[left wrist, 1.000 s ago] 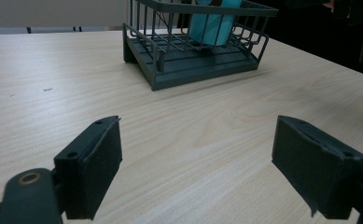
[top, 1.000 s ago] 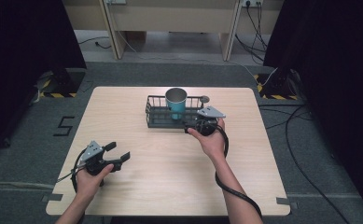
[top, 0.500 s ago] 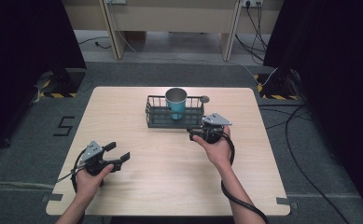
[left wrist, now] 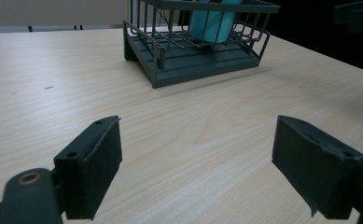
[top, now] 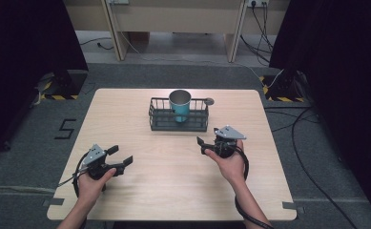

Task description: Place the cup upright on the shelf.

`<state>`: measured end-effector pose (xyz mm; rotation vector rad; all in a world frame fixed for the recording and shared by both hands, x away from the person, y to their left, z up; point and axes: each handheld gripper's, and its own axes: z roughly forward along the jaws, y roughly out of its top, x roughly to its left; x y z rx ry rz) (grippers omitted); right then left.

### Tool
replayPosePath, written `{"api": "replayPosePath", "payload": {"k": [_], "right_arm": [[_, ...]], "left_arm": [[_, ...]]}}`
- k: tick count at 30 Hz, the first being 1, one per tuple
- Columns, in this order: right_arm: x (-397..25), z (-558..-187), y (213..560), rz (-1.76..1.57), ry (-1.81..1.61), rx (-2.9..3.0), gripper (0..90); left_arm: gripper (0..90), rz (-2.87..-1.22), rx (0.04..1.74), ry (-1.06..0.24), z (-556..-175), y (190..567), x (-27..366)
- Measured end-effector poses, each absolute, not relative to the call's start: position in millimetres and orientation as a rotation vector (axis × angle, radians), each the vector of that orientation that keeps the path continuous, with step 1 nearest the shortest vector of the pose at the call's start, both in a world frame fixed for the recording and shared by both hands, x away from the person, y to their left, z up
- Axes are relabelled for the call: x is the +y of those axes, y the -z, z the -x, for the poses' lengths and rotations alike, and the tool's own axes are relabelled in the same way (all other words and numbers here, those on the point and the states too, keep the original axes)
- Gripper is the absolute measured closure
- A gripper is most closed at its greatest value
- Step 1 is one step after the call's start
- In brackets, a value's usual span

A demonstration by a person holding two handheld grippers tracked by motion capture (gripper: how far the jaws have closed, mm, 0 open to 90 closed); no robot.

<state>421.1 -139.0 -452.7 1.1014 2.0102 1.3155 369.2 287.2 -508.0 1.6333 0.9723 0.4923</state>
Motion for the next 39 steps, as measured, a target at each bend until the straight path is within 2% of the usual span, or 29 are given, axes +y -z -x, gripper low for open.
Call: {"api": "replayPosePath", "payload": {"k": [15,39], "right_arm": [[-167.9,-393.6,454.6,-1.128,-1.295,1.989,22.2],[-210.3,-353.8,480.2,-1.201,-1.255,1.939,22.0]], "left_arm": [[15.4,-1.632,0.975,-0.499,-368.7,507.7,287.8],[15.5,-1.624,0.967,-0.509,-368.5,507.1,287.5]]}}
